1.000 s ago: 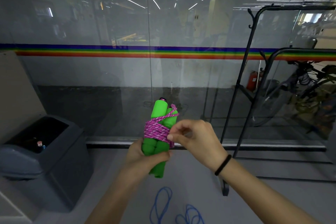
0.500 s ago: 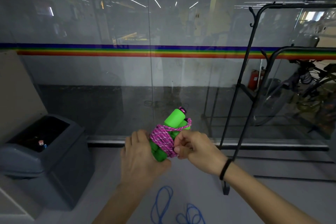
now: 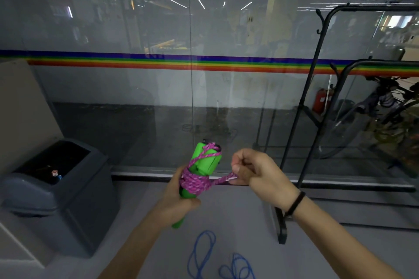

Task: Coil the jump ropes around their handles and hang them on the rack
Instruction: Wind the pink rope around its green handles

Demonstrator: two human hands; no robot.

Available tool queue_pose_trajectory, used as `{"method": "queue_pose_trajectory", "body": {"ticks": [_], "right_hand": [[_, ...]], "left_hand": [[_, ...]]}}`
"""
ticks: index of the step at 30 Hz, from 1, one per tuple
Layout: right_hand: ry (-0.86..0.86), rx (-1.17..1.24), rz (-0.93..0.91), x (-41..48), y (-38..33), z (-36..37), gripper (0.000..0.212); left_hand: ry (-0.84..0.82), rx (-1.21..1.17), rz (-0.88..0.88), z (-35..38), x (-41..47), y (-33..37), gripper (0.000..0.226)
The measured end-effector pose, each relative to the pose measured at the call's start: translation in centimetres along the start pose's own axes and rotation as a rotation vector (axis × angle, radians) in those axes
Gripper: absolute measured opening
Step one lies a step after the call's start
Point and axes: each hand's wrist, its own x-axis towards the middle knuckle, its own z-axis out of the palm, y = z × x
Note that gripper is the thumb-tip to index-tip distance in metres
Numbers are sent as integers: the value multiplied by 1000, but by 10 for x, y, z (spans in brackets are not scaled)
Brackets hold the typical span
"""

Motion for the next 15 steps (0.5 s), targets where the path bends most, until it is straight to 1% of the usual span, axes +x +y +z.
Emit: {"method": "queue_pose_trajectory", "body": {"ticks": [1, 3, 5, 8, 9, 11, 13, 15], "right_hand": [[-10, -17, -17, -1, 0, -2, 30], [-24, -155, -77, -2, 2, 1, 30], [38, -245, -123, -1, 7, 3, 27], [99, -233, -149, -1, 15, 6, 14], [103, -237, -157, -2, 17, 9, 13], [108, -187, -150, -6, 19, 17, 19], [146, -99, -147, -7, 17, 22, 15], [181, -63, -150, -7, 14, 22, 13]], "left_hand": [[-24, 9, -14, -1, -1, -1, 62], [-29, 36, -22, -2, -2, -4, 56], [-66, -15, -47, -3, -2, -3, 56], [-174, -207, -131, -2, -3, 2, 59], [-192, -245, -148, -1, -3, 3, 57], [-215, -251, -168, 3, -2, 4, 51], [-235, -250, -198, 6, 0, 2, 40], [-267, -242, -218, 6, 3, -3, 40]]}}
